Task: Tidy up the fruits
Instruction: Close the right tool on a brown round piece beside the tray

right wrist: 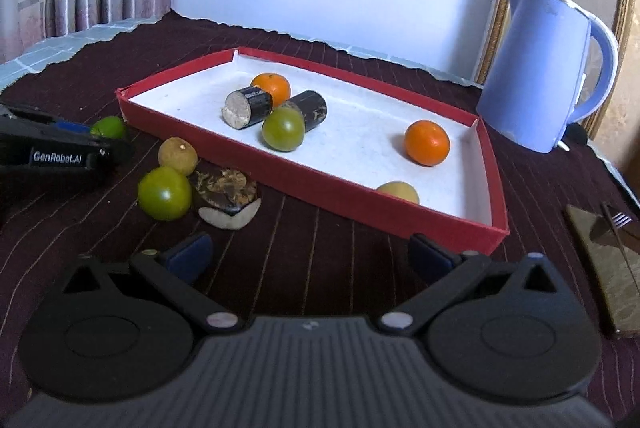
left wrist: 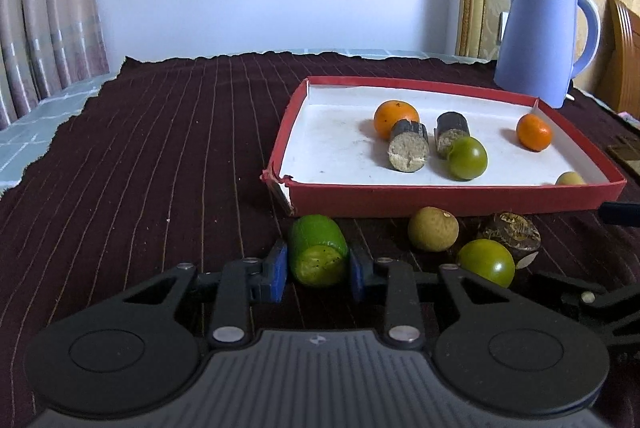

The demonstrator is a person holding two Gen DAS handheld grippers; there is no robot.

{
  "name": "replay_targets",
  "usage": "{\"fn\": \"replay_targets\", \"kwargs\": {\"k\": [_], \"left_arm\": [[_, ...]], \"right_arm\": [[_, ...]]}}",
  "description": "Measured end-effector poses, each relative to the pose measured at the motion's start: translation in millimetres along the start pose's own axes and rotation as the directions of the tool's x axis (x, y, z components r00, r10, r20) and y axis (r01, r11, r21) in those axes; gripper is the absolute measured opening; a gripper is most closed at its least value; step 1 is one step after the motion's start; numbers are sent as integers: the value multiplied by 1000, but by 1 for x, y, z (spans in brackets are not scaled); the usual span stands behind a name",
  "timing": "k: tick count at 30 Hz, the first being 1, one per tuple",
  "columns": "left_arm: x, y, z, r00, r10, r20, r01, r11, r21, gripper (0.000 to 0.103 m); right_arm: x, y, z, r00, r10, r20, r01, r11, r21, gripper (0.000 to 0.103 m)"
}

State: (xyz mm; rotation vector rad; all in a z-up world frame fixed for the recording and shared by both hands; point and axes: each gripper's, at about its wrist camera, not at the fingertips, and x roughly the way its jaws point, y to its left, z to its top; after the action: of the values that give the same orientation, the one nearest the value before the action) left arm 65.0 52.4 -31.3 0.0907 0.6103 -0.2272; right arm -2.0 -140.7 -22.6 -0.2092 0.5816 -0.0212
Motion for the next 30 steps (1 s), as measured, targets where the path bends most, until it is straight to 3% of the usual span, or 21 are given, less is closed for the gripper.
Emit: {"fn": "replay_targets", "kwargs": {"k": [2,3,6,8,15,18,20,30], "left_arm": [[0,-1,0,1000,3,0,-3,1000,4,31],[0,0,0,1000,1,0,-1,1000,1,31],[1,1,0,1000,-6,-1,6,1000,-7,31],[1,1,0,1000,-6,-1,6,1000,-7,31],[1,2,0,1000,-13,-1,13,1000,-12,31],[1,3,-1,1000,-17,2,17,1000,-19,31],[1,5,-1,1000,-25,3,25,999,-30,31],[0,5,0,1000,-29,8,29,999,-36,31]], "right_arm": [[2,2,2,1000,25,-6,-25,1000,4,86],[4,4,3,999,34,-10,-34,999,6,84],[9,9,8,999,51,-15,-51,999,-3,82],[11,12,11,997,73,-16,-73,997,-12,76],[23,18,20,989,144,-20,-144,989,-20,75],[26,14,22,977,215,-15,-215,977,8,54],[25,15,21,977,212,-8,-212,977,3,39],[12,16,13,992,124,0,-124,992,6,39]]}}
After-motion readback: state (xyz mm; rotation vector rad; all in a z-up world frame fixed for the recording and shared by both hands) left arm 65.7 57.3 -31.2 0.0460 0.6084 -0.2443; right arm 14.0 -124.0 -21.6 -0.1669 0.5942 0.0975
